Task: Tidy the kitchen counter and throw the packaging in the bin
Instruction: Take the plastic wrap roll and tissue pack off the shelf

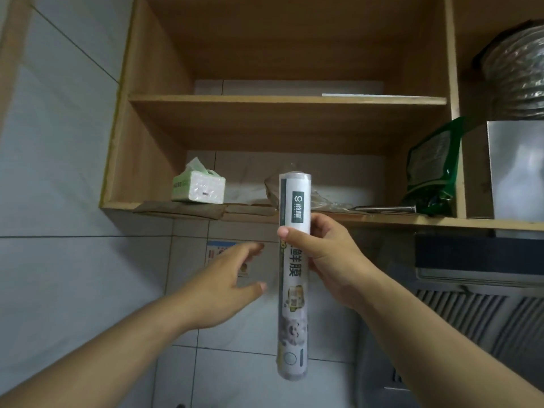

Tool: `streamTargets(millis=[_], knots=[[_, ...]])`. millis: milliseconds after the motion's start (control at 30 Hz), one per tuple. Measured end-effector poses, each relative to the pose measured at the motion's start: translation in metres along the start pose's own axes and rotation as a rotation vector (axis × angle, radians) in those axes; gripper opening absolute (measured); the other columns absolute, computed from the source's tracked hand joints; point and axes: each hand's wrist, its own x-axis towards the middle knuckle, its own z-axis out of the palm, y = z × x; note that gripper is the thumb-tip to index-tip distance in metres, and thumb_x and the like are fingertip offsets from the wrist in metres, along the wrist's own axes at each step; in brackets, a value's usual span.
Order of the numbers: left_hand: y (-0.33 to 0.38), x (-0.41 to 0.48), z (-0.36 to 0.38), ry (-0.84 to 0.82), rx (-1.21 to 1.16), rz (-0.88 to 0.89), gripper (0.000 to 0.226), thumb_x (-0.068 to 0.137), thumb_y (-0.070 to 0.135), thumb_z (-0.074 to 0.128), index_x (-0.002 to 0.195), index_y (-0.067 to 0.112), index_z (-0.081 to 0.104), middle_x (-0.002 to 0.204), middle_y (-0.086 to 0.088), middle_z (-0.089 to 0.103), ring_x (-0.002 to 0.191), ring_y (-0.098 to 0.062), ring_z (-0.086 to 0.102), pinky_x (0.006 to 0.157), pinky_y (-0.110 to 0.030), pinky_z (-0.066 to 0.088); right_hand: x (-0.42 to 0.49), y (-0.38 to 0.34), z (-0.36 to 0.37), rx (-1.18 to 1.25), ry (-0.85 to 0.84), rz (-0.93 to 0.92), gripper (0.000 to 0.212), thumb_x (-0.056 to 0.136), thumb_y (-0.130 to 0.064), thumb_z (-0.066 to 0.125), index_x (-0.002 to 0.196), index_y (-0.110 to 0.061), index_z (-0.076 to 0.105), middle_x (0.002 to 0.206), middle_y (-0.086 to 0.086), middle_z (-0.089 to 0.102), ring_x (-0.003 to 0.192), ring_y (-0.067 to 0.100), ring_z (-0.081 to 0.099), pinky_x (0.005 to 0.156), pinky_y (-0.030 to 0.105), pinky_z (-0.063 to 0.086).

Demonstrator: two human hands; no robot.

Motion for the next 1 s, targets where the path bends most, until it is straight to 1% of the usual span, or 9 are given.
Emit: streamTargets(millis=[100,200,333,433,533,633,800,900,1000], knots=[[0.001,0.009,-0.017,0.091,0.13,0.043,0.067,0.085,0.048,0.064,0.143,0.04,0.032,0.144,0.019,0.04,0.128,0.0,0.042,0.106,-0.029,0.04,0.006,-0.005,0.004,-0.019,-0.017,-0.023,0.049,0.075,-0.031,0.085,0.119,-0.02,0.064,0.109,0.004,0.074,0.098,0.021,0.073,0.08,0.04,0.061],[-0.002,0.02,-0.034,0.162,0.243,0.081,0.069,0.086,0.043,0.066,0.145,0.037,0.03,0.15,0.018,0.031,0.133,0.0,0.032,0.103,-0.021,0.029,0.014,-0.011,0.008,-0.047,-0.054,-0.038,0.043,0.081,-0.033,0.08,0.119,-0.022,0.064,0.109,0.003,0.075,0.1,0.021,0.073,0.084,0.043,0.061],[-0.006,0.033,-0.056,0.212,0.345,0.104,0.073,0.081,0.046,0.064,0.145,0.037,0.029,0.149,0.016,0.031,0.136,-0.005,0.031,0.107,-0.03,0.034,0.023,-0.015,0.012,-0.074,-0.065,-0.042,0.042,0.08,-0.035,0.082,0.118,-0.026,0.067,0.112,0.004,0.073,0.104,0.025,0.071,0.091,0.051,0.057],[-0.011,0.044,-0.073,0.245,0.444,0.112,0.074,0.081,0.047,0.065,0.145,0.034,0.029,0.151,0.013,0.032,0.138,-0.008,0.029,0.109,-0.034,0.035,0.031,-0.016,0.014,-0.096,-0.053,-0.037,0.044,0.077,-0.036,0.084,0.117,-0.027,0.068,0.108,0.003,0.075,0.101,0.025,0.072,0.089,0.053,0.058],[-0.022,0.056,-0.092,0.288,0.523,0.11,0.075,0.08,0.04,0.067,0.145,0.031,0.032,0.152,0.01,0.034,0.138,-0.013,0.032,0.108,-0.038,0.037,0.042,-0.016,0.017,-0.105,-0.018,-0.02,0.045,0.075,-0.036,0.086,0.115,-0.025,0.067,0.101,0.0,0.076,0.094,0.023,0.075,0.084,0.052,0.06],[-0.036,0.069,-0.108,0.308,0.561,0.098,0.076,0.078,0.031,0.071,0.145,0.024,0.037,0.152,0.003,0.037,0.14,-0.018,0.031,0.111,-0.044,0.034,0.053,-0.015,0.022,-0.135,0.028,-0.009,0.048,0.071,-0.039,0.087,0.112,-0.026,0.066,0.099,0.001,0.076,0.092,0.024,0.075,0.083,0.052,0.061],[-0.06,0.09,-0.124,0.31,0.607,0.102,0.074,0.076,0.021,0.072,0.143,0.017,0.041,0.151,-0.004,0.039,0.143,-0.022,0.029,0.109,-0.046,0.035,0.071,-0.012,0.031,-0.205,0.043,0.002,0.056,0.078,-0.043,0.082,0.124,-0.024,0.055,0.109,0.005,0.072,0.097,0.025,0.072,0.086,0.051,0.059],[-0.071,0.101,-0.131,0.277,0.678,0.07,0.074,0.078,0.015,0.067,0.145,0.018,0.036,0.156,-0.005,0.032,0.144,-0.021,0.026,0.111,-0.045,0.033,0.082,-0.008,0.038,-0.227,0.045,0.011,0.056,0.08,-0.043,0.08,0.124,-0.024,0.052,0.106,0.005,0.073,0.091,0.021,0.075,0.078,0.044,0.06],[-0.078,0.109,-0.137,0.238,0.786,0.041,0.078,0.079,0.012,0.066,0.148,0.021,0.031,0.158,-0.003,0.027,0.144,-0.02,0.024,0.11,-0.044,0.033,0.092,-0.003,0.045,-0.242,0.062,0.01,0.052,0.083,-0.046,0.076,0.124,-0.024,0.05,0.111,0.007,0.068,0.099,0.025,0.07,0.085,0.05,0.058]])
